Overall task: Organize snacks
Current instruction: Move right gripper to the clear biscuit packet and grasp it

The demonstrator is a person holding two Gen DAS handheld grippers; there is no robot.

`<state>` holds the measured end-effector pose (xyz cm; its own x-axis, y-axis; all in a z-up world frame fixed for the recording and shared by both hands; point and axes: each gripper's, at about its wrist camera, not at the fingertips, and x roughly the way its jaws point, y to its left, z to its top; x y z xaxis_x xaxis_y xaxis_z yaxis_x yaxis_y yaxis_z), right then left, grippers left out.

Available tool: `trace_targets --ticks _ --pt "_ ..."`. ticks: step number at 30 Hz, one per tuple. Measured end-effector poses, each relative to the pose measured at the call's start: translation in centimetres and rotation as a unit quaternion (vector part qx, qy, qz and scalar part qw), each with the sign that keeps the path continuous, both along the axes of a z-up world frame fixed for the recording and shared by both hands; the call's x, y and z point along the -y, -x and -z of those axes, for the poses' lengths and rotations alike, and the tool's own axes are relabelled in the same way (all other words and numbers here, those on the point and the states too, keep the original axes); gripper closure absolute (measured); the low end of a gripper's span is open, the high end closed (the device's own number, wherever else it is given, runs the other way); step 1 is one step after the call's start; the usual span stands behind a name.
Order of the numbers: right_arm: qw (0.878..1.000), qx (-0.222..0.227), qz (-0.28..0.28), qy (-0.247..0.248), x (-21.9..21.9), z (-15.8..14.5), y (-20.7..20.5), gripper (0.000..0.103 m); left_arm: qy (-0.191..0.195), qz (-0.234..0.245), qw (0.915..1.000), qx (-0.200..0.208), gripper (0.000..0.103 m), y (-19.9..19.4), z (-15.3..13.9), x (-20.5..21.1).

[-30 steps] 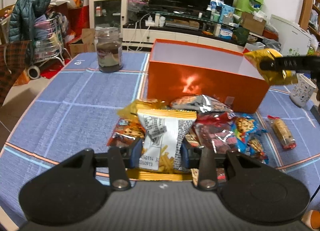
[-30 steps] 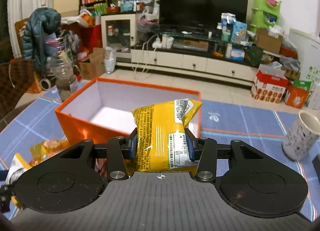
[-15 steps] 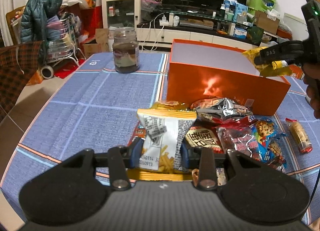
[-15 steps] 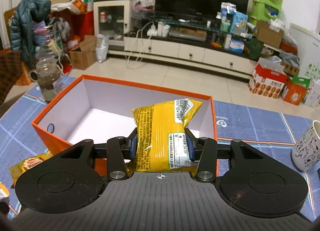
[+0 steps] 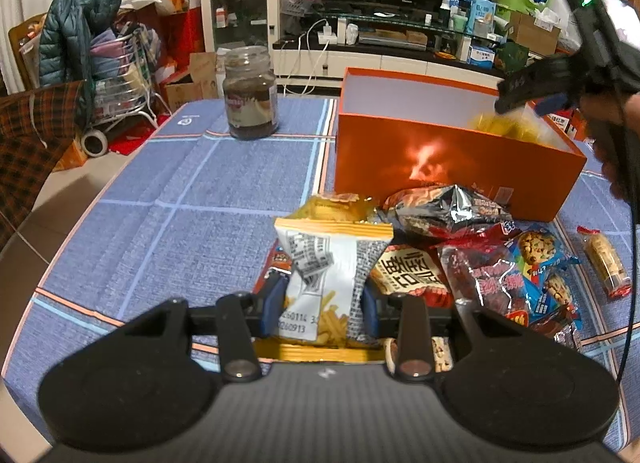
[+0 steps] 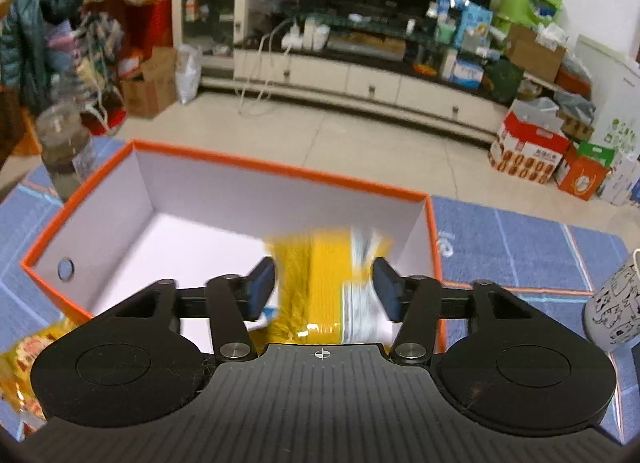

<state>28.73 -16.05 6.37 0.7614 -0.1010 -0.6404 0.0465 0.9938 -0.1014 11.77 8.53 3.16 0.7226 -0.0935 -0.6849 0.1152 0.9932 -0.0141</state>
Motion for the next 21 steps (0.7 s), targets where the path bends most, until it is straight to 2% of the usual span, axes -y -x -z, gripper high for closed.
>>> trace_targets --ticks 5,7,9,12,16,18,21 --pt "0.997 0.067 0.001 -0.024 2.4 -2.9 5.1 0.055 0.003 0.002 1.0000 -0.002 0.068 0.1 0.1 -0.1" --pt "0.995 0.100 0.016 -0.020 4.2 -3.6 8.8 0.041 0.003 0.001 1.0000 -0.001 0.068 0.1 0.0 -0.1" --pt "0.992 0.122 0.037 -0.002 5.8 -3.1 12.4 0.037 0.003 0.002 1.0000 0.002 0.068 0.3 0.0 0.0" --pt "0.993 0.106 0.043 0.020 7.2 -1.2 16.1 0.038 0.000 0.007 1.0000 0.004 0.068 0.6 0.0 0.4" --pt "0.996 0.072 0.045 0.011 7.5 1.6 19.7 0.038 -0.007 0.013 0.9999 0.001 0.068 0.9 0.3 1.0" --pt "0.997 0.051 0.050 0.034 7.1 3.2 20.4 0.038 -0.011 0.017 0.9998 0.001 0.068 1.0 0.4 1.3" --pt "0.998 0.025 0.051 0.032 6.8 4.4 20.4 0.040 -0.015 0.018 0.9997 0.001 0.068 1.0 0.4 1.4"
